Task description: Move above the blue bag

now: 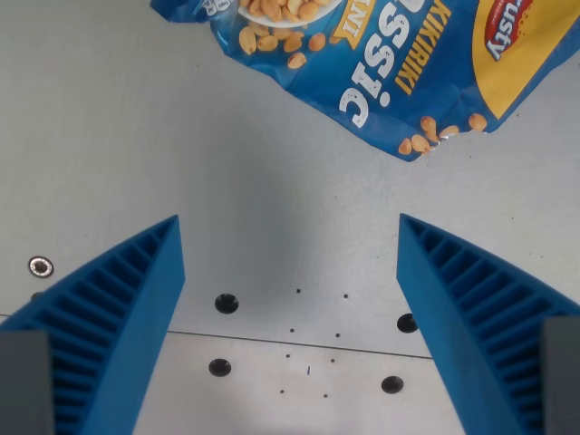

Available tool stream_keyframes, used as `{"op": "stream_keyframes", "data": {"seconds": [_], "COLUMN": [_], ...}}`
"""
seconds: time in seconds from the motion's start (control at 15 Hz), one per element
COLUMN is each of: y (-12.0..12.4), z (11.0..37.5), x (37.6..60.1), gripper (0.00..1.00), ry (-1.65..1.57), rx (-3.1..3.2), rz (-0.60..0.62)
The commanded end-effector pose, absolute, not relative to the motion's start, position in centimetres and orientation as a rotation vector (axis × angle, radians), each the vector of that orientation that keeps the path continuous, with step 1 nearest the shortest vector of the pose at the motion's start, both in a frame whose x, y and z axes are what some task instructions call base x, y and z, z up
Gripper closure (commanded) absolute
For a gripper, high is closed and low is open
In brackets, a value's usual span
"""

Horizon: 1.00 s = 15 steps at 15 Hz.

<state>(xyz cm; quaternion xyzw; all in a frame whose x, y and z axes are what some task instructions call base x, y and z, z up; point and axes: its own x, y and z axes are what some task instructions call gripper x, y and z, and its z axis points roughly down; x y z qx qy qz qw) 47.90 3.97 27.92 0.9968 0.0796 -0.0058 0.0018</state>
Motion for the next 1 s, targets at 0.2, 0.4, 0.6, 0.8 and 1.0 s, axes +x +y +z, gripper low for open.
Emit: {"op": "stream_keyframes", "data": {"seconds": [0.2,0.4,0.6,0.8,1.0], "y": [3.8,3.6,3.2,2.9,2.4], "z": [27.9,27.6,27.1,26.7,26.2], "x": [48.3,48.7,49.3,50.1,51.0], "gripper": [0.00,0.00,0.00,0.00,0.00], "ry": [0.231,0.215,0.203,0.190,0.173], "rx": [3.129,3.129,3.129,3.128,3.126], "rz": [-0.004,0.001,-0.008,-0.023,-0.029]}}
